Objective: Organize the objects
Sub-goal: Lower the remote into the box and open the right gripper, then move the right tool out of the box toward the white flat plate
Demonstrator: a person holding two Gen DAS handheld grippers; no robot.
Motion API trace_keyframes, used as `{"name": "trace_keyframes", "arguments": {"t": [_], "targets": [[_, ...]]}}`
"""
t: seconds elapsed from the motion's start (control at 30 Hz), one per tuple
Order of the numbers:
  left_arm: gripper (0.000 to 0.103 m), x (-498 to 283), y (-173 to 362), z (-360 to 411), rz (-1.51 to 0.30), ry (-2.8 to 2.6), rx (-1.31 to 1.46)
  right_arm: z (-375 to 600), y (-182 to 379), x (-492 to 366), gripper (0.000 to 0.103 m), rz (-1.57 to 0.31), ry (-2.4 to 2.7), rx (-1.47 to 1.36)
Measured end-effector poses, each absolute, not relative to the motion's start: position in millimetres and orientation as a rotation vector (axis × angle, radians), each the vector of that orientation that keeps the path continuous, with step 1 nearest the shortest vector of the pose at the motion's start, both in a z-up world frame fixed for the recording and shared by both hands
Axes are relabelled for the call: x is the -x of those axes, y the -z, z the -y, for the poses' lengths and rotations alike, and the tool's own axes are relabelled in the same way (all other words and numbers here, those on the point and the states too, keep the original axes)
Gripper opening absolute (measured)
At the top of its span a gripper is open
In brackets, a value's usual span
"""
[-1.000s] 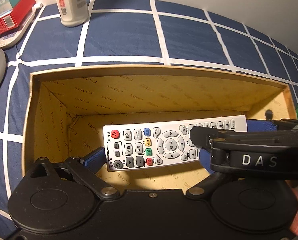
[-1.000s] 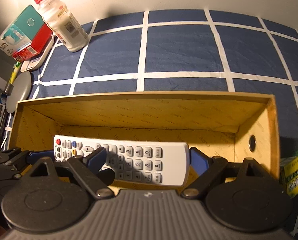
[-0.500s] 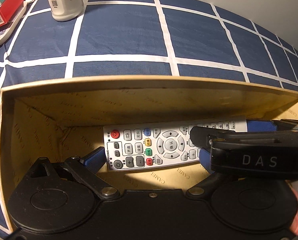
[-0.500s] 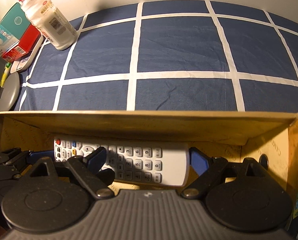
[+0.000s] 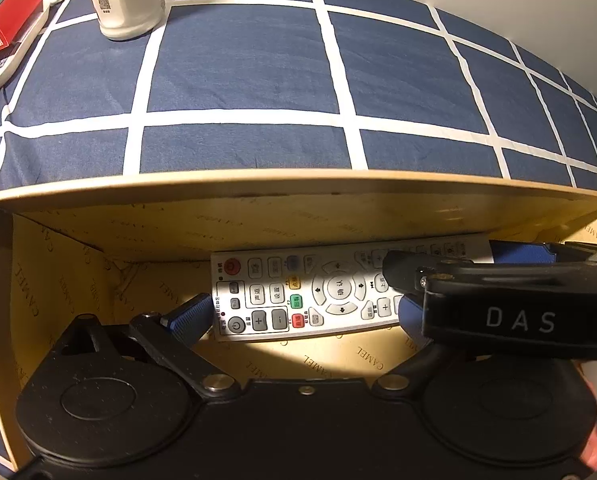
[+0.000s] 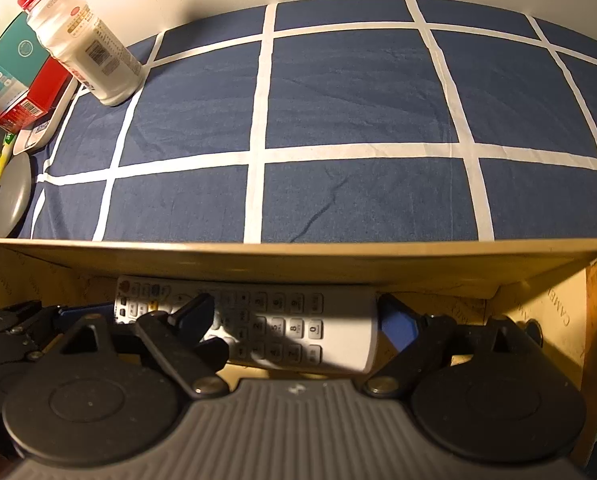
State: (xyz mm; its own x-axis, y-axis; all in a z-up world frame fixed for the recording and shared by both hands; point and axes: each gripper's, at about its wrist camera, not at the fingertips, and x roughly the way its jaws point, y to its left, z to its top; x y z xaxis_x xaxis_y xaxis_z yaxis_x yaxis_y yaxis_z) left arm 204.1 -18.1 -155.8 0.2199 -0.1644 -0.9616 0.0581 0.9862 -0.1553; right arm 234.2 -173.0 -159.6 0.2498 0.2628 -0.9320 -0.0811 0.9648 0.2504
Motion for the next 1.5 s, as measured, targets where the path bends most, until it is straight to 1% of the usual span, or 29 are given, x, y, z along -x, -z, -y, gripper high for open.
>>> {"name": "trace_keyframes", "arguments": {"t": [0.3,0.73,1.2,1.5], "targets": [[0.098,-197.7,133.4,19.6,-1.317,0.144,0.104,175.9,141.5,-228.4,0.089,-1.278,-0.24,-0.167],[0.1,-156.9,78.9,31.1,-1.24,0.146,0.08,186.7,81.3,-191.8,0.089,-1.19,-0.231,-0.18],[0.1,-87.9,33.6,57.2,-1.148,0.207,0.029,220.8,31.9,-113.7,0.091,-1.105,-0.121,-0.197],[0.1,-45.8,24.8,85.5,-1.136,0.294,-0.017,257.0,22.7,-52.5,0.091,-1.085,-0.016,-0.259]]}}
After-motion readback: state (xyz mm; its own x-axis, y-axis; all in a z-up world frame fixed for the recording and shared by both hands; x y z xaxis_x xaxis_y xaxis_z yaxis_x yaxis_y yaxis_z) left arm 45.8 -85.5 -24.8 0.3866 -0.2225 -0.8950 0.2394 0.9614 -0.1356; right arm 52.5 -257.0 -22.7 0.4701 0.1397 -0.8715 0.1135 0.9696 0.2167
